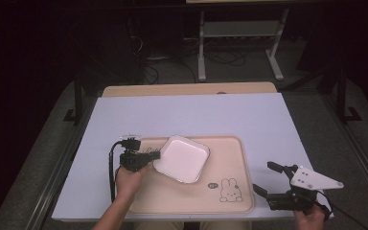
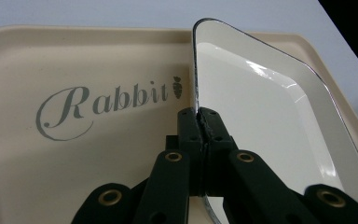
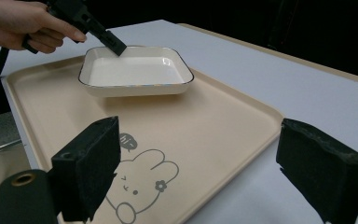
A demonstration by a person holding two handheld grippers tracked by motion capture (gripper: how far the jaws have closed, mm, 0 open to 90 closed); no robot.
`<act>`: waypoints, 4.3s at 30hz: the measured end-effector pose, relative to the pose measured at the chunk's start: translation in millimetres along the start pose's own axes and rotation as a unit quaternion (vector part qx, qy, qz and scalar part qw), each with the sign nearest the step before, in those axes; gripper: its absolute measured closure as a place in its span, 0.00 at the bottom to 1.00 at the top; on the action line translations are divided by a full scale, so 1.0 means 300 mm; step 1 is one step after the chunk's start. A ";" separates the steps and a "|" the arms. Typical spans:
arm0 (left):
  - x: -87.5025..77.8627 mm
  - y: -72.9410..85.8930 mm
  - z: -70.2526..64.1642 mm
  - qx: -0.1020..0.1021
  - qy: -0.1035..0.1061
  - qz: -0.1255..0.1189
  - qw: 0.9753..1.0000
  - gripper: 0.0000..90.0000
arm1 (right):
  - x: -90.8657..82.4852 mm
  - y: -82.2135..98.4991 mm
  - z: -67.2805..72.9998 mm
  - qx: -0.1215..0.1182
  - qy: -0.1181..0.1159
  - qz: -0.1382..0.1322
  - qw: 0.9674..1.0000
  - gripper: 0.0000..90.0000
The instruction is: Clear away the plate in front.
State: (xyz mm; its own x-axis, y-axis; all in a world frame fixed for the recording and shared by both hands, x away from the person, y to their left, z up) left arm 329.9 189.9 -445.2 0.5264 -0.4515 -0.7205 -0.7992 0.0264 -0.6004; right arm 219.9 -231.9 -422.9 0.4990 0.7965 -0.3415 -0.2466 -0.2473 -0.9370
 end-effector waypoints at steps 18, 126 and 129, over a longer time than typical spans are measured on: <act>0.007 0.028 0.002 -0.004 -0.007 -0.001 1.000 0.99 | 0.001 0.000 0.001 -0.001 -0.001 0.000 1.000 0.14; -0.121 0.199 -0.098 0.083 -0.010 -0.030 0.996 0.72 | 0.012 0.009 -0.001 0.002 -0.002 0.016 1.000 0.14; -0.133 0.184 -0.093 0.094 -0.009 -0.042 0.995 0.71 | 0.011 0.012 -0.004 0.004 0.001 0.018 1.000 0.14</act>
State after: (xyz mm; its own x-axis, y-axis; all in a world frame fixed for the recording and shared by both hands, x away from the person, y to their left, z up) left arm 256.8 184.6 -440.0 0.5958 -0.4428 -0.6701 -0.6848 0.1560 -0.7119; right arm 221.7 -230.7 -427.5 0.4906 0.7862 -0.3758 -0.2713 -0.2721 -0.9232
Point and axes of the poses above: each handheld gripper's, and its own axes: x roughly forward along the jaws, y roughly out of its underside, z roughly to its left, the point moved 3 cm from there along x, roughly forward along the jaws, and after that the axes turned 9 degrees about -y, right-handed, at the moved point
